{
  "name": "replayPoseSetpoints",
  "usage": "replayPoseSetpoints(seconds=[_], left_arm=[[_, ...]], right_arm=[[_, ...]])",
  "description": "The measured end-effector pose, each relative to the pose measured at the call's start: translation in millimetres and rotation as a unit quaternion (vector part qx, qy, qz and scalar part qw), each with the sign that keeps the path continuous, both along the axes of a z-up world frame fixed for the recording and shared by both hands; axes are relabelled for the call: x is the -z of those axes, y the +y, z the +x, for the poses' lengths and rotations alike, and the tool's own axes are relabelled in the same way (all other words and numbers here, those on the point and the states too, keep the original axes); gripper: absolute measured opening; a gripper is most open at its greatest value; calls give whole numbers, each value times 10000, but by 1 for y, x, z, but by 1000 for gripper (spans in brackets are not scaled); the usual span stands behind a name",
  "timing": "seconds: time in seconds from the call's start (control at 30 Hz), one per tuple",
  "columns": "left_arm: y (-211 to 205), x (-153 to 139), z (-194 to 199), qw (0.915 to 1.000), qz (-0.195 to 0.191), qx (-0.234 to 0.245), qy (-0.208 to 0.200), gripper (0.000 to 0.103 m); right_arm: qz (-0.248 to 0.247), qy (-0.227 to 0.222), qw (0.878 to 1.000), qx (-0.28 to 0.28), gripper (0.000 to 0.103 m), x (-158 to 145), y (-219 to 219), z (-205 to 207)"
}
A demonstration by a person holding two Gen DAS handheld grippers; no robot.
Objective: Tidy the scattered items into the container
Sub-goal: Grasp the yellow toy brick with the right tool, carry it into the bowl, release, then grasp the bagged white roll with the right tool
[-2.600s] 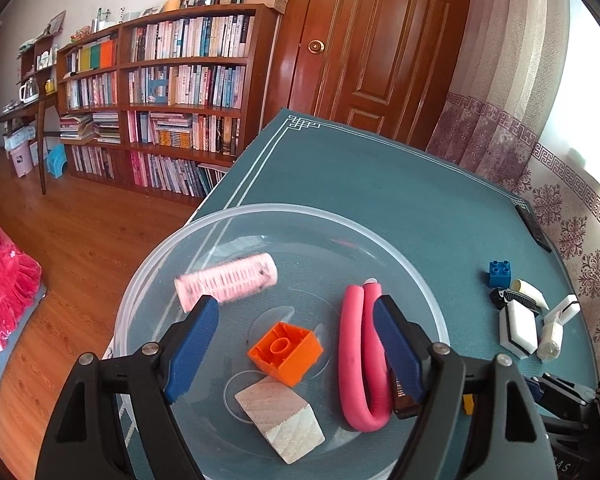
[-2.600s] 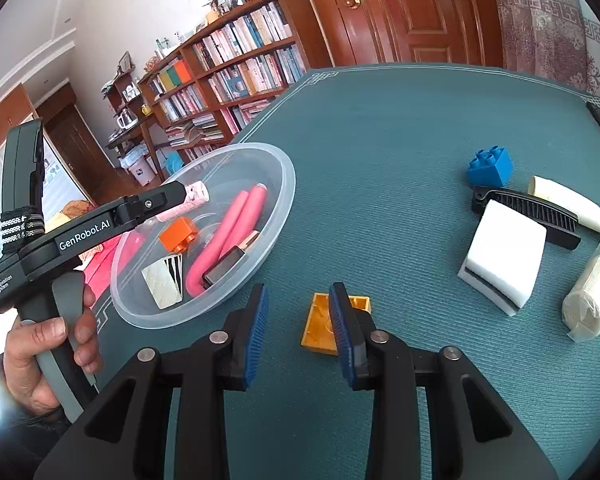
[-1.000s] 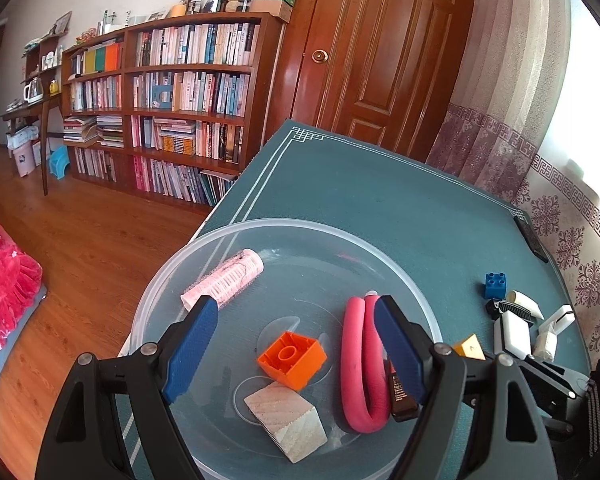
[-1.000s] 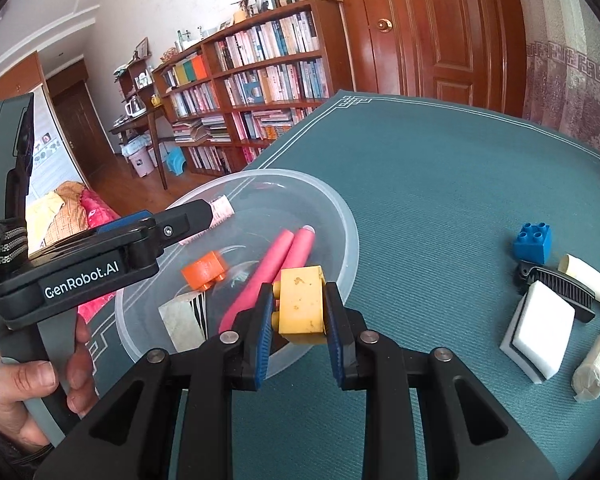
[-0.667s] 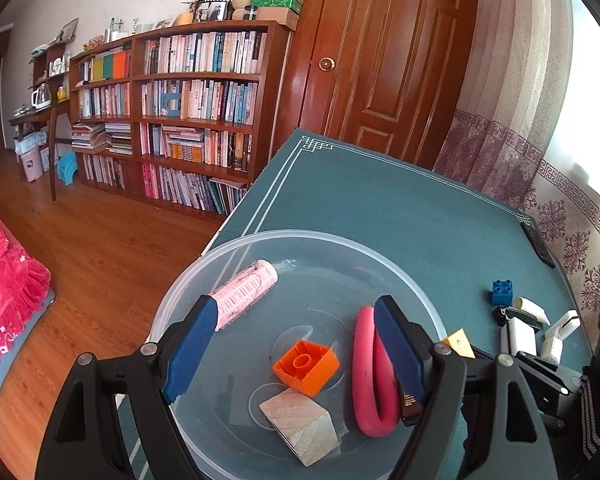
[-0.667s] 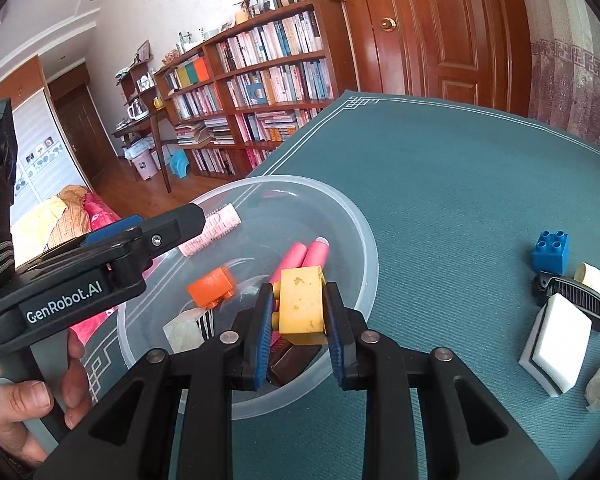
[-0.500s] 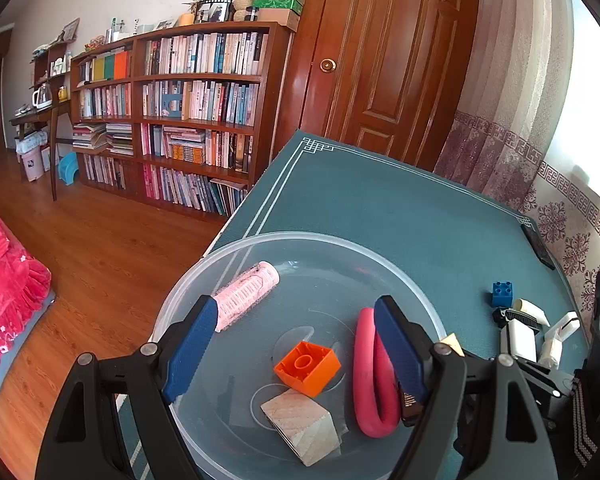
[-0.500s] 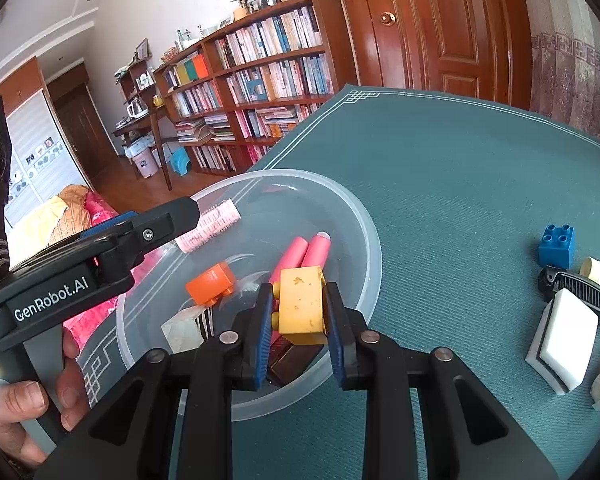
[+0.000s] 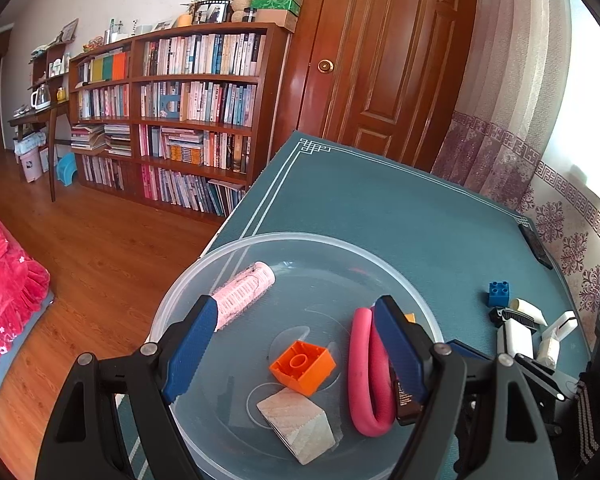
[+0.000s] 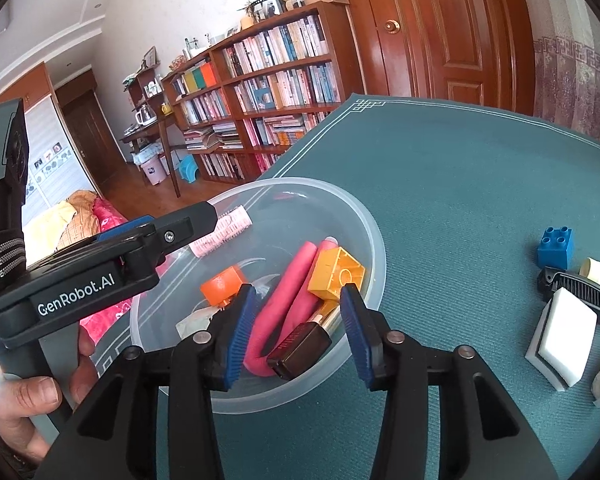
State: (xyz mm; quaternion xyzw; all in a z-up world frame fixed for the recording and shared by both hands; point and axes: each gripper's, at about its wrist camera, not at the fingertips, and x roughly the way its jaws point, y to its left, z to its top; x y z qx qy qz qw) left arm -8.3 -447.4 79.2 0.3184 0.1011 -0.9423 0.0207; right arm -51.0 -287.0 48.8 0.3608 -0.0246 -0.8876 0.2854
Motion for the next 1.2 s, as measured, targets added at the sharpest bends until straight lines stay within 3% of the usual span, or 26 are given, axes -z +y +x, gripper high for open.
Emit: replayPoseSetpoints(seconds=[0.67,1.2], left_arm=[[29,5,2,9993,-108,351,-93,84],[82,11,2,9959,-223,855,-197,84]], right_arm=[[-101,-93,9987,497,47,3,50,18],[-36,-80,9902,1397,47,8,140,43]])
